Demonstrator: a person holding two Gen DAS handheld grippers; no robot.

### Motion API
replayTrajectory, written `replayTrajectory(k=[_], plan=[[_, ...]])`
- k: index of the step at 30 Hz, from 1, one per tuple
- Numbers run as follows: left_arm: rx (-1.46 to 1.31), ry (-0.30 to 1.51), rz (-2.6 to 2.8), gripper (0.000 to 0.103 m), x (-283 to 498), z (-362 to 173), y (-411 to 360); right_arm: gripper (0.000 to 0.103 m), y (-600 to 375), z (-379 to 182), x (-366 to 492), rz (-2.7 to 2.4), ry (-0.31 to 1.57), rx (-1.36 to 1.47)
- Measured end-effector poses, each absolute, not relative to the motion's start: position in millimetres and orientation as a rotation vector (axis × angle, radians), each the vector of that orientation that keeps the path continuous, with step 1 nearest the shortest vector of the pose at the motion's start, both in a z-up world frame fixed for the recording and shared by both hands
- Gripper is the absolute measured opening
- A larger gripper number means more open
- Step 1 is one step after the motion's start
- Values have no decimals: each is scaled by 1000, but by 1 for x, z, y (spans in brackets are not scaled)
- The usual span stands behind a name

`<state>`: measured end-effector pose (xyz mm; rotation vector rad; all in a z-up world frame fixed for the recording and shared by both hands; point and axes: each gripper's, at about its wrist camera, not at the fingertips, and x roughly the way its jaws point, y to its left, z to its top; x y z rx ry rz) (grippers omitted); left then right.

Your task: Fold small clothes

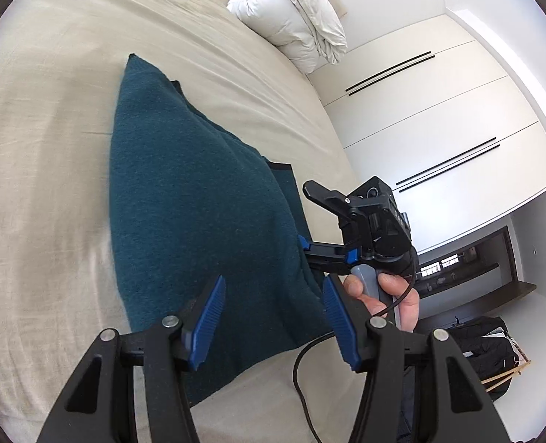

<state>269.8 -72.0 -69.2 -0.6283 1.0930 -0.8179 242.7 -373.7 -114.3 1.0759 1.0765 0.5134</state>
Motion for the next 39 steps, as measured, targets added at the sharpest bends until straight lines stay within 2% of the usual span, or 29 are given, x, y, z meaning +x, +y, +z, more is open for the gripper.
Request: replayTrajectory(k=[5,6,7,9,10,12,21,31,39], plan=[[-620,1107,-819,58,277,-81,-74,60,-355,-111,242,473,1169,968],[-617,1109,-822,58,276,-82,-78,51,-356,-110,243,460,1176,952],[-613,1112,-822,58,278,-84,-82,36,-357,-110,243,437,1190,930],[-609,1111,-824,58,276,-85,-90,23,-359,-111,242,396,1211,893],[-605,1111,-825,58,276,-82,-92,17,-359,-110,241,385,1204,879],[-595,1111,-823,58,277,-80,-94,14,-360,-101,238,362,1171,828],[-533,1084,-838,62,282,-58,-114,13,-389,-49,231,358,1040,729],[-427,1150,-866,62,281,-79,-157,13,-463,-121,202,241,1094,906],[-361,1141,-850,62,266,-80,-160,20,-463,-102,180,198,1062,922]])
